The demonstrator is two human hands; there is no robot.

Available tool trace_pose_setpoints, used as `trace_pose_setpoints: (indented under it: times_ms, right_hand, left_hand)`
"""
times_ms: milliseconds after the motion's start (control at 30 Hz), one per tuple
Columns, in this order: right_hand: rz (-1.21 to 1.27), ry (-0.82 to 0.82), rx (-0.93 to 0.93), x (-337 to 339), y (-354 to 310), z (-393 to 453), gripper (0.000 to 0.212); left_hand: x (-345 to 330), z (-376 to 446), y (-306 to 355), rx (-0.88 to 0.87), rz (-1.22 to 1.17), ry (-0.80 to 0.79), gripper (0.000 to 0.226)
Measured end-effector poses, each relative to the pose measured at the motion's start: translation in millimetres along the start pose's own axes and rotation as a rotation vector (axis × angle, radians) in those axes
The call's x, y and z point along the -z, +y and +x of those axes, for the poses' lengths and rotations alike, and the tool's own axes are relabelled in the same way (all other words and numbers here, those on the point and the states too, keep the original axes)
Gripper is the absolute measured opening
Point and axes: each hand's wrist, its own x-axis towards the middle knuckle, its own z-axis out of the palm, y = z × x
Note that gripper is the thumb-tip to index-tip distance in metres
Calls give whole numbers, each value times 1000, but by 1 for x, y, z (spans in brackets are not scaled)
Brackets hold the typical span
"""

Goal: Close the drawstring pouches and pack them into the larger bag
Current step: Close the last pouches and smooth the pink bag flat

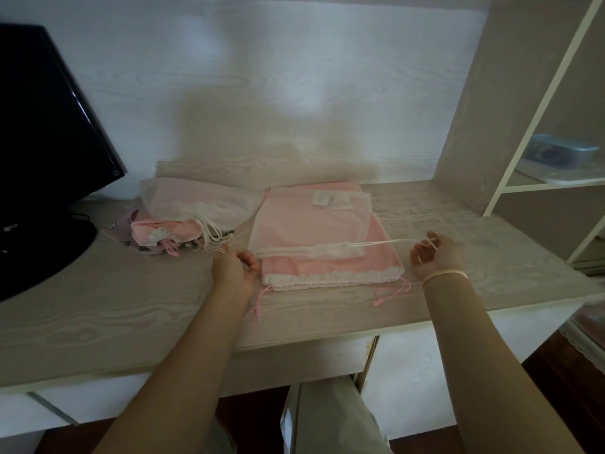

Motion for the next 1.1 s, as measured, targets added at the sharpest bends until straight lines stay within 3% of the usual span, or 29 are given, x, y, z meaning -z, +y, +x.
trace_pose_setpoints:
  times_ms: [300, 400, 500, 567, 633, 800, 867, 1000, 1100]
  right_hand:
    - [41, 118, 46, 7, -6, 13, 30]
    - [171, 100, 51, 9, -4, 13, 31]
    - [273, -34, -15, 4, -3, 8, 29]
    - [53, -132, -40, -2, 0, 1, 26]
    - [-290, -179, 34, -8, 6, -5, 24]
    - [-1263, -279, 487, -18, 10, -24, 27]
    - [-1552, -316, 588, -18, 10, -27, 33]
    - [-1691, -382, 491, -17, 10, -24, 39]
    - [-1689, -400, 453, -16, 12, -21, 45]
  left_hand:
    - [-5, -10, 4, -33, -53, 63, 66]
    - [-7, -14, 4, -62, -13, 68, 65]
    - [-6, -20, 6, 9, -45, -12, 38]
    - [-4, -25, 10, 74, -92, -73, 17]
    - [-3, -27, 12, 104, -114, -124, 28]
    - [-12, -30, 18, 120, -236, -196, 33]
    - [-12, -29, 24, 126, -288, -225, 35]
    - [-9, -20, 29, 117, -265, -226, 39]
    - [-12, -14, 28, 55, -107, -236, 38]
